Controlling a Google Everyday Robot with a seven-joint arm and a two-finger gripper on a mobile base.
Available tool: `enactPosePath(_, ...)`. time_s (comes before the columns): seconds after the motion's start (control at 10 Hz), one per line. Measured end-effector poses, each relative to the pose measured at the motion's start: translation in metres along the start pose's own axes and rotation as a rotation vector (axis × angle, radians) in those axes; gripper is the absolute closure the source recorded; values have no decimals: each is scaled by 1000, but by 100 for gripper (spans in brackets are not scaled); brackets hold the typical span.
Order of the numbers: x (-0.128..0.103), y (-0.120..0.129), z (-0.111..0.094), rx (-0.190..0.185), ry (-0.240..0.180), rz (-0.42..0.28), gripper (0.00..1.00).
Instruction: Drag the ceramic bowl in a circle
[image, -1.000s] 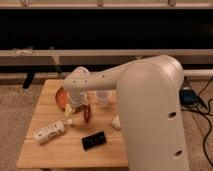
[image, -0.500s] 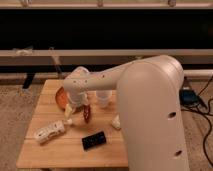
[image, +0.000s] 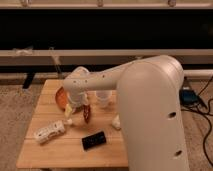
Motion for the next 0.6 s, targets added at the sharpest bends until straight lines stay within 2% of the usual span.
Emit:
enactPosePath(0.2, -9, 3, -4, 5, -9, -25, 20)
enactPosePath(0.4, -34, 23, -1, 13, -6, -92, 20)
enactPosePath(0.6, -50, 33, 4, 27, -6, -133, 20)
